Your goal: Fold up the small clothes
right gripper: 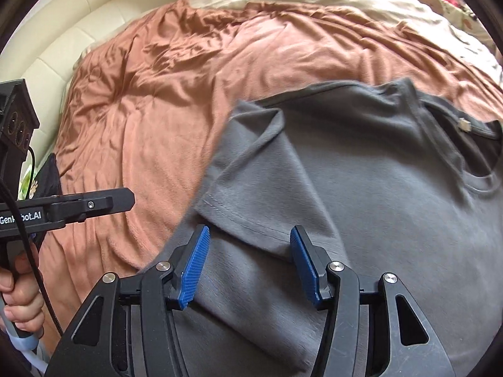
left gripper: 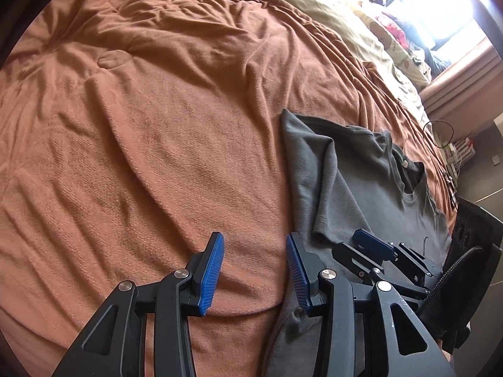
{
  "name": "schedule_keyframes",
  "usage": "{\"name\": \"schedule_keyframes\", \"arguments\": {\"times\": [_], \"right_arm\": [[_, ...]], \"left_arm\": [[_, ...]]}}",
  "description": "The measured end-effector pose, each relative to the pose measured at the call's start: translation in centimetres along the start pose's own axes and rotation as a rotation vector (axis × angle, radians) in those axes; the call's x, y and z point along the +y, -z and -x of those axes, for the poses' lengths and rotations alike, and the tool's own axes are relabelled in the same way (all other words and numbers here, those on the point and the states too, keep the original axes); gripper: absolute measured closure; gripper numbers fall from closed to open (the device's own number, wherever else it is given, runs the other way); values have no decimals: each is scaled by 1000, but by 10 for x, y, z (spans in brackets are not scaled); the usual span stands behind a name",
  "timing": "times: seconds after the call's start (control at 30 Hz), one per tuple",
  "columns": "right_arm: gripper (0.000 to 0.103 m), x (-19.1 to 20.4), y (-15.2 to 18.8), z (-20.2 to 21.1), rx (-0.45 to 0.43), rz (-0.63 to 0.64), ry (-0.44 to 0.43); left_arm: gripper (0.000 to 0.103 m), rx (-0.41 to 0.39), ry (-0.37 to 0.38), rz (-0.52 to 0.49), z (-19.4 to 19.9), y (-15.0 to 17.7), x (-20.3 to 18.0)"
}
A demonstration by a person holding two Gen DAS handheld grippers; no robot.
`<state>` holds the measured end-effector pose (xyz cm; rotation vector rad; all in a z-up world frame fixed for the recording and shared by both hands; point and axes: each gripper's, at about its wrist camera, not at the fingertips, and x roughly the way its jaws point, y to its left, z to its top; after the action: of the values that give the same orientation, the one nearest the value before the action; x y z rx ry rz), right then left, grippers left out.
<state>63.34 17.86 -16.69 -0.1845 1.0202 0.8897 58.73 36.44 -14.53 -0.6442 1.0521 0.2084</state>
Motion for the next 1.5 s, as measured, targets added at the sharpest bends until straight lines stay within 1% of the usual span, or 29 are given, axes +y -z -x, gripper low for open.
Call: {"name": "schedule_keyframes", "arguments": {"times": [0.17, 0.2, 0.23, 0.27, 0.3, 0.37, 0.47, 0.67, 0.77, 0.87, 0.9, 0.93, 0.97, 1.0, 1.03, 1.07, 1.13, 1.2, 1.3, 1.4, 1.47, 1.5], "right_arm": [[52, 5, -14, -20, 16, 14, 43], [58, 4, -16, -23, 19, 3, 48], [76, 3, -19, -25, 23, -2, 63], [86, 1, -21, -26, 25, -6, 80], [100, 0, -22, -25, 25, -16, 88], [103, -6, -25, -20, 9, -54, 59], [103, -15, -25, -6, -37, -82, 52], [103, -46, -23, 14, -79, -177, 46], [103, -66, -19, 20, -81, -260, 61], [103, -87, -15, 24, -67, -355, 39], [97, -92, -15, 26, -64, -373, 37], [86, -95, -14, 29, -67, -383, 40], [79, -97, -13, 32, -77, -387, 35], [54, -98, -13, 36, -89, -387, 28], [39, -98, -12, 40, -107, -383, 24], [36, -96, -11, 45, -125, -376, 29], [36, -96, -8, 49, -136, -369, 29], [36, -97, -5, 49, -128, -364, -5], [36, -94, -3, 43, -101, -338, 13], [36, -91, -1, 33, -62, -323, 7], [45, -88, 2, 26, -33, -323, -3], [52, -88, 1, 23, -21, -323, -14]], "left_arm": [[60, 2, -8, 16, 2, 0, 14], [60, 2, -8, 18, 1, 0, 16], [60, 3, -6, 20, 1, 0, 17], [60, 5, -4, 22, 1, 0, 17], [60, 5, -1, 21, 0, 0, 17], [60, 6, 4, 16, 0, 0, 16], [60, 8, 14, 6, -2, 1, 11], [60, 16, 24, -12, -7, 2, -1], [60, 18, 24, -17, -9, 2, -7], [60, 21, 24, -27, -11, 2, -13], [60, 20, 23, -32, -12, 3, -15], [60, 20, 23, -36, -12, 3, -18], [60, 20, 24, -41, -13, 3, -20], [60, 21, 25, -45, -13, 4, -22], [60, 22, 24, -48, -14, 4, -24], [60, 23, 23, -51, -16, 4, -25], [60, 28, 21, -54, -19, 6, -28], [60, 35, 21, -58, -22, 8, -31], [60, 49, 8, -76, -28, 12, -35], [60, 70, 1, -94, -32, 17, -38], [60, 84, 2, -108, -34, 20, -40], [60, 89, 1, -115, -35, 22, -41]]}}
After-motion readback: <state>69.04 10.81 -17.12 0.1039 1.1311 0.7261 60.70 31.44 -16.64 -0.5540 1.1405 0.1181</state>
